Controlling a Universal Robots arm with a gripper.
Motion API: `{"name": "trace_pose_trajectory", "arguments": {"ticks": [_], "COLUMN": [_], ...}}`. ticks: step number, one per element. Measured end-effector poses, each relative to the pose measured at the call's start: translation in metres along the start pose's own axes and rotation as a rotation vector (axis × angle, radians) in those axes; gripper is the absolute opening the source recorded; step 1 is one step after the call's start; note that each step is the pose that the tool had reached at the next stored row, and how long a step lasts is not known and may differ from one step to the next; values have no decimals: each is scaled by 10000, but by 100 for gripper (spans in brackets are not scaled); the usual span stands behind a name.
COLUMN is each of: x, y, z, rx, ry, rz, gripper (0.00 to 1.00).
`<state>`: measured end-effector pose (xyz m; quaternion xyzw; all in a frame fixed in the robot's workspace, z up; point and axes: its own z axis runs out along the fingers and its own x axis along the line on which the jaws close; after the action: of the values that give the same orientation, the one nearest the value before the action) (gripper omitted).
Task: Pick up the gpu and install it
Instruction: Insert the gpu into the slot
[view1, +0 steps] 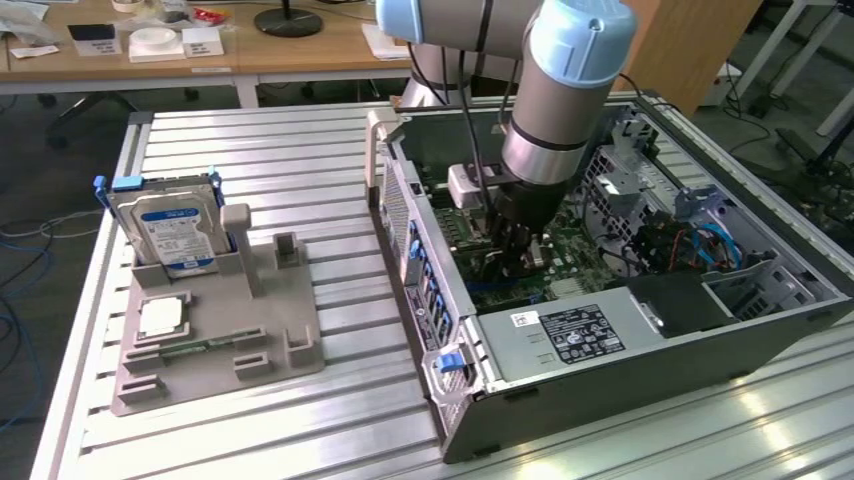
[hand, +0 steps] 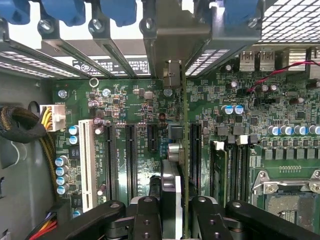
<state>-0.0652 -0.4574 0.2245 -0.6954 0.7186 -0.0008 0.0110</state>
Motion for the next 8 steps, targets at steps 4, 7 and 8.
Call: {"name": "trace_pose_trajectory", "arguments": {"ticks": [4,7,8], "x": [1,0,0], "y": [1,0,1], "z": [13,15,15], "rx": [-2,-1,-1], "ry": [3,1,1], "rz": [0,1,1], "gripper": [28,28,28]}}
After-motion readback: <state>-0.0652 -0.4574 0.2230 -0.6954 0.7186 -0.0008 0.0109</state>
